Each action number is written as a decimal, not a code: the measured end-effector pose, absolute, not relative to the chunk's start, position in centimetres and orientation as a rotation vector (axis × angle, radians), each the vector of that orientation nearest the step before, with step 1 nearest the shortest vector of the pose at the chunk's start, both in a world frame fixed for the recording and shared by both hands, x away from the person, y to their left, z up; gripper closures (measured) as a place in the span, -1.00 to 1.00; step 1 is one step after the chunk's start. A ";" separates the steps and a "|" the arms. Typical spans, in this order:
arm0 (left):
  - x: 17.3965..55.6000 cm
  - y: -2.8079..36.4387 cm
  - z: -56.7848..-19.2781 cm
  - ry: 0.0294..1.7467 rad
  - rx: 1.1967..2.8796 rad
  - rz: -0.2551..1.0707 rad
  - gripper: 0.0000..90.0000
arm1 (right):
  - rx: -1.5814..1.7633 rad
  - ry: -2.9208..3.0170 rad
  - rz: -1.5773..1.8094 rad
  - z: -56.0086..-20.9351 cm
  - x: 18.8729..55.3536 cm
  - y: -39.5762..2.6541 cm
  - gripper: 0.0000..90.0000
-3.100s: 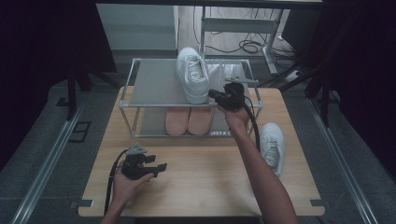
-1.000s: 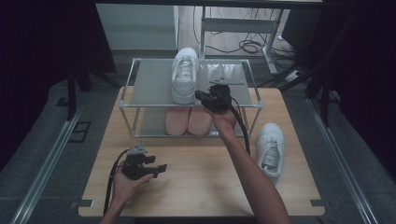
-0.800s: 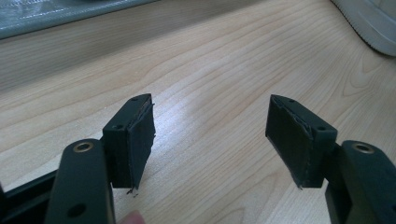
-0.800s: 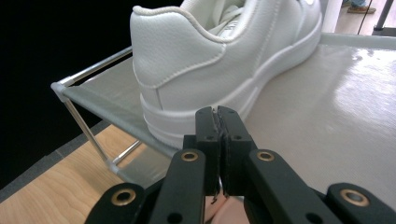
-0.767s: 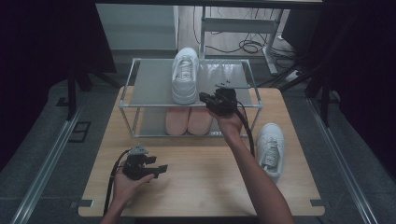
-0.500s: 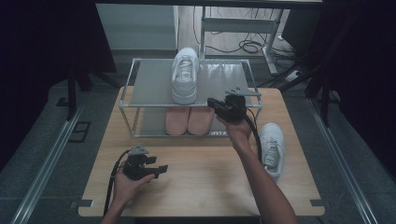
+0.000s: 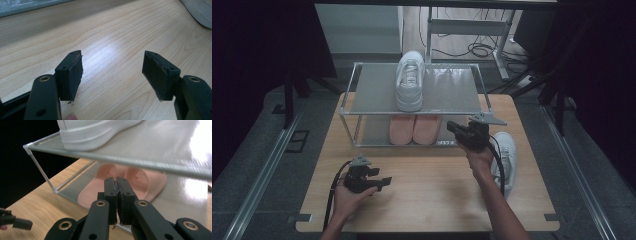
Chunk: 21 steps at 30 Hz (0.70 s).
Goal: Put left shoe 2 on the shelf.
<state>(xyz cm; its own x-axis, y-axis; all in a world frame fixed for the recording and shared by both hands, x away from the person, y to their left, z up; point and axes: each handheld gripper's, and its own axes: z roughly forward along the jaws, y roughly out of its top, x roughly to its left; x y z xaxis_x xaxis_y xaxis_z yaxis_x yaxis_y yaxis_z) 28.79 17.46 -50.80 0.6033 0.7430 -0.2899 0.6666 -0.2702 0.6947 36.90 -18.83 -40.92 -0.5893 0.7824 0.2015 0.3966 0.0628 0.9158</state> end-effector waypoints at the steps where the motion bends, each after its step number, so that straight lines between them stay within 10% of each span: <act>1: 28.8 17.4 -50.8 1.113 2.005 0.117 -0.26 | 1.185 2.001 1.539 -41.2 36.6 -19.1 0.92; 21: 28.7 17.1 -50.9 1.109 2.011 0.114 -0.26 | 1.192 1.987 1.493 -44.4 31.3 -22.5 0.92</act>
